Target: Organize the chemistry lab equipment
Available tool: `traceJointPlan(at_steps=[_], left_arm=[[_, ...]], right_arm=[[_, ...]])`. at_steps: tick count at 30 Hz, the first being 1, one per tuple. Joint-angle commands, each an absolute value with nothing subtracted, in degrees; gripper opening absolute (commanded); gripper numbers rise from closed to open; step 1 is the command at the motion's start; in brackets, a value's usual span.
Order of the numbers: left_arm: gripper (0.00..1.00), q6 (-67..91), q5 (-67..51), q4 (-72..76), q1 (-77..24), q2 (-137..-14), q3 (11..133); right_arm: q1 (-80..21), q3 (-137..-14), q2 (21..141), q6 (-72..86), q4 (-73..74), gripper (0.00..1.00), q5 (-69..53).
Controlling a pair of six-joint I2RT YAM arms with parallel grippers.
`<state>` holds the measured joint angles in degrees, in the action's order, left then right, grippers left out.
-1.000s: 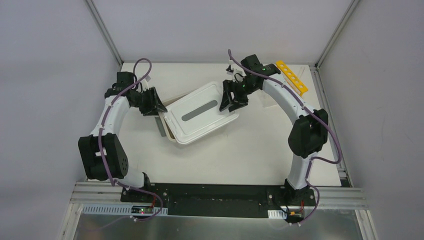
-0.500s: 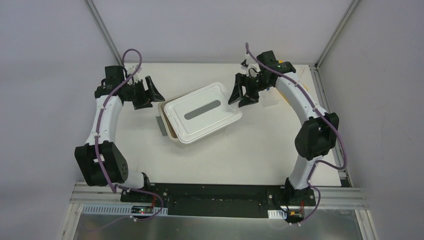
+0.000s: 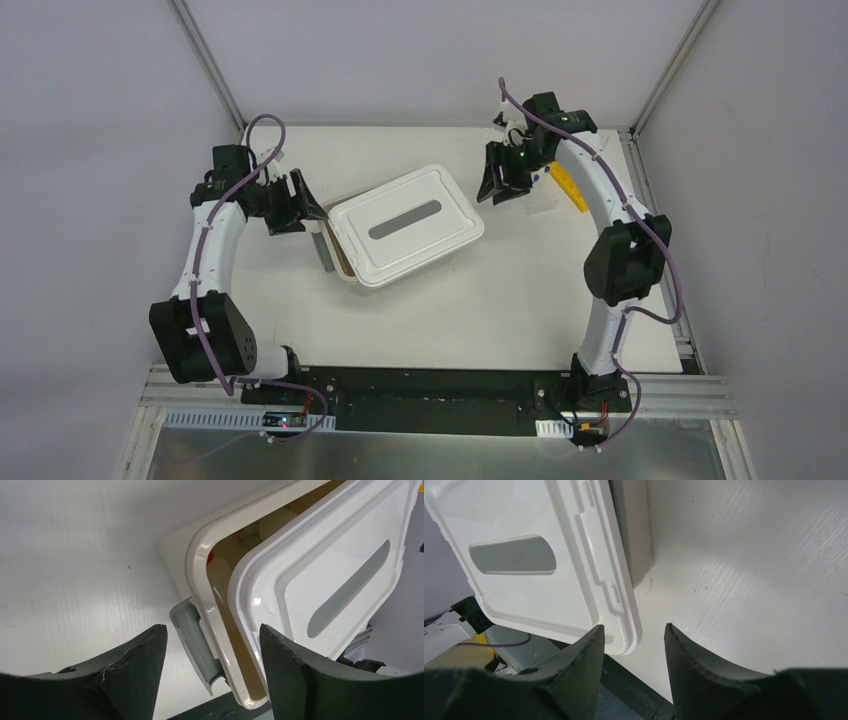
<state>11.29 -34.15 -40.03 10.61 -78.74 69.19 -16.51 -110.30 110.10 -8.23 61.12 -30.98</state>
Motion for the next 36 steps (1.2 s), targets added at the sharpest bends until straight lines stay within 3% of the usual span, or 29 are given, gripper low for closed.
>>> traceJointPlan(at_steps=[1,12,22,28,33,36], left_arm=[[0.67,13.86,-37.89,-40.72,11.03,-78.05,66.52],[0.74,18.86,-44.71,-34.09,11.26,-75.67,62.77],[0.69,20.32,-44.85,-30.69,11.29,-78.35,62.66],[0.69,18.48,-39.65,-30.59,11.1,-77.57,62.32],[0.64,14.78,-31.25,-30.67,9.4,-79.1,63.67],[0.61,13.35,-29.58,-30.59,8.4,-82.37,66.75]], right_arm=[[-17.66,-109.09,111.06,-9.96,63.25,0.48,-33.55],[-20.36,-104.81,111.08,-2.47,57.32,0.29,-41.51],[-22.11,-102.05,111.07,5.83,52.25,0.0,-39.36],[-21.86,-101.38,110.72,8.36,51.68,0.02,-35.65],[-21.11,-103.82,110.22,5.96,52.53,0.32,-34.61],[-20.55,-106.23,110.6,3.17,54.15,0.38,-33.45]])
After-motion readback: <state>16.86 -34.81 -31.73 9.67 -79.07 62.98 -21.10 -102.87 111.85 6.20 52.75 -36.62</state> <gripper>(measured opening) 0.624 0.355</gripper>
